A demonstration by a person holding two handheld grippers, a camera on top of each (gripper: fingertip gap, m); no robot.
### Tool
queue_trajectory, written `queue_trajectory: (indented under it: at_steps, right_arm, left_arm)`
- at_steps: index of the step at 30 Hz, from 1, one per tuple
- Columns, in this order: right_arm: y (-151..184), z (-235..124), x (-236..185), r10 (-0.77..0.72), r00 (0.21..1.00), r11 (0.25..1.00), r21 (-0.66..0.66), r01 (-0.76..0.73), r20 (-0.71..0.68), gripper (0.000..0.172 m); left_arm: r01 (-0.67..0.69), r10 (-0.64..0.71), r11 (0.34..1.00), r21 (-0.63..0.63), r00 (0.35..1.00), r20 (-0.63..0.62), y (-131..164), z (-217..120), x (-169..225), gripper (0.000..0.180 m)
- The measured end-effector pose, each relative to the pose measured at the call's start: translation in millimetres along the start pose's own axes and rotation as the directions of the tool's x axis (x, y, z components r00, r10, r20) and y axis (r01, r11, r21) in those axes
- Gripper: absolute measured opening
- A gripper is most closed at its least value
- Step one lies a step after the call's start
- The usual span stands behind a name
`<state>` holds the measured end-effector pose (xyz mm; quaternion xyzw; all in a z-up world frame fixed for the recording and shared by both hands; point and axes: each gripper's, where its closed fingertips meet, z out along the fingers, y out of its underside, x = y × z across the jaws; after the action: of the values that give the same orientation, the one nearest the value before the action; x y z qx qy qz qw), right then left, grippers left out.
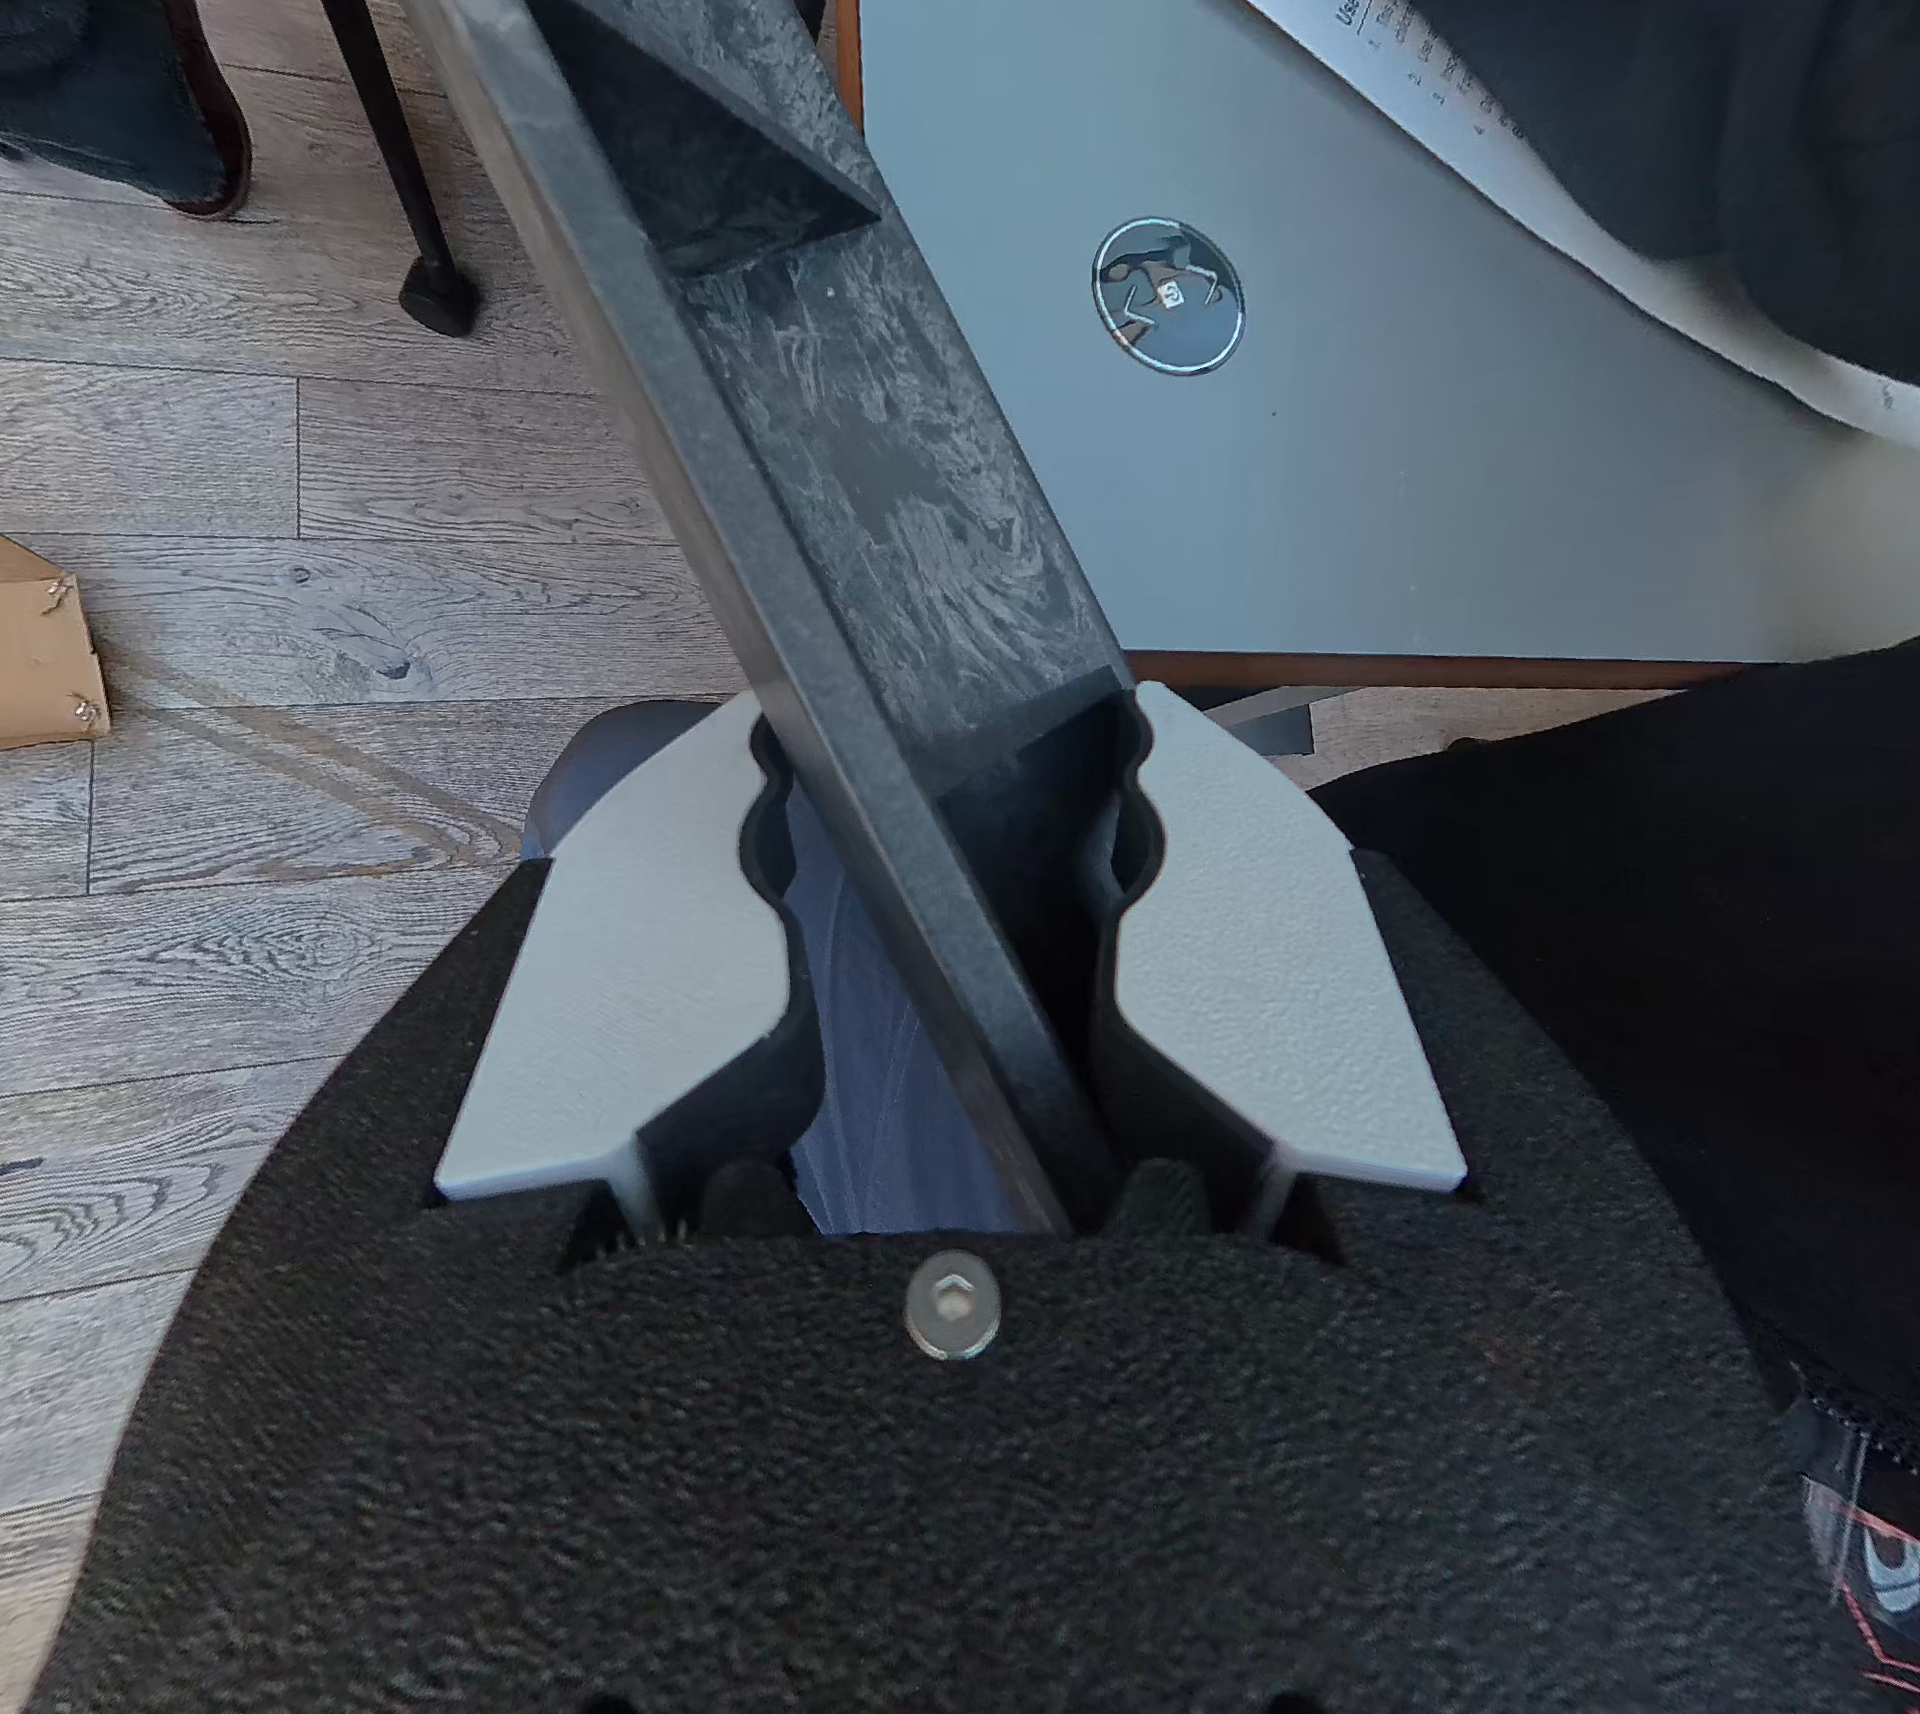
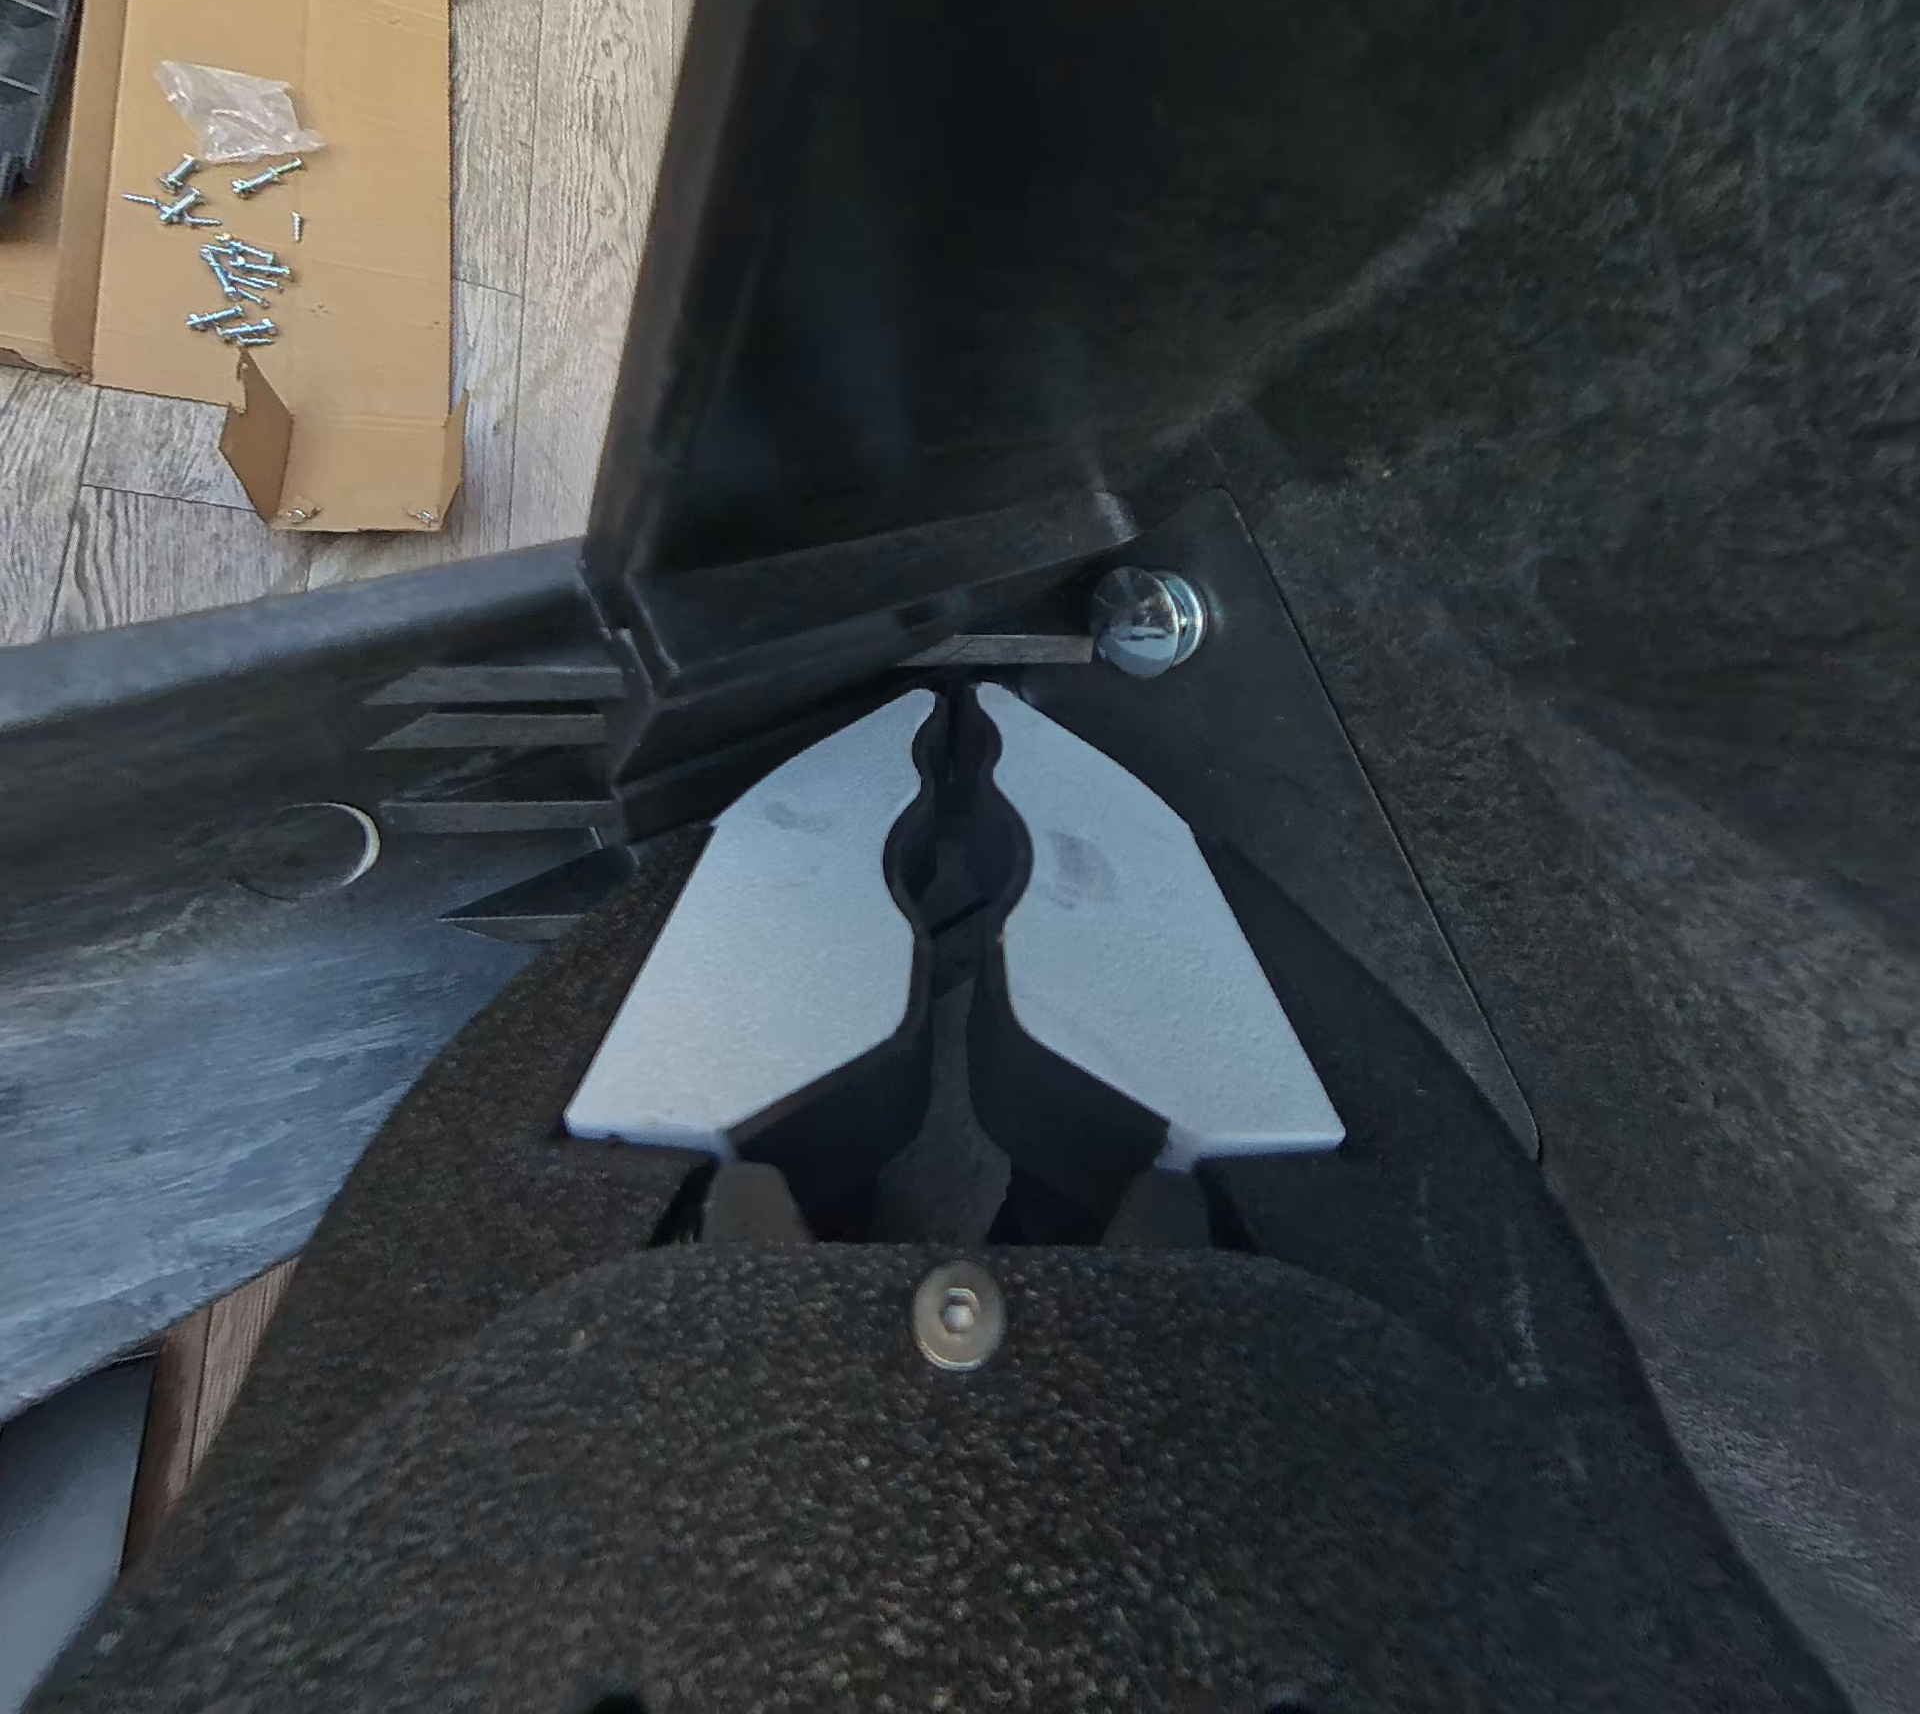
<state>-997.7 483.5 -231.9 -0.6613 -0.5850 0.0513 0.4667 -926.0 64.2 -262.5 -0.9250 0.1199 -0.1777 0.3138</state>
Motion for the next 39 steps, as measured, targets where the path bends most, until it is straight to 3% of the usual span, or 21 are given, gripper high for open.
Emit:
queue_trajectory:
  at_steps: [26,39]
  right_arm:
    - [-4,-2,4,0.054,0.998,0.997,0.064,-0.052,-0.029,0.006]
    - [9,-1,7,0.080,0.997,0.997,0.010,-0.080,0.014,0.005]
  left_arm:
    - [0.001,-0.001,1.000,0.004,1.000,-0.004,0,0,0,0.060]
    - [0.001,-0.001,1.000,0.005,1.000,-0.003,0,0,0,0.060]
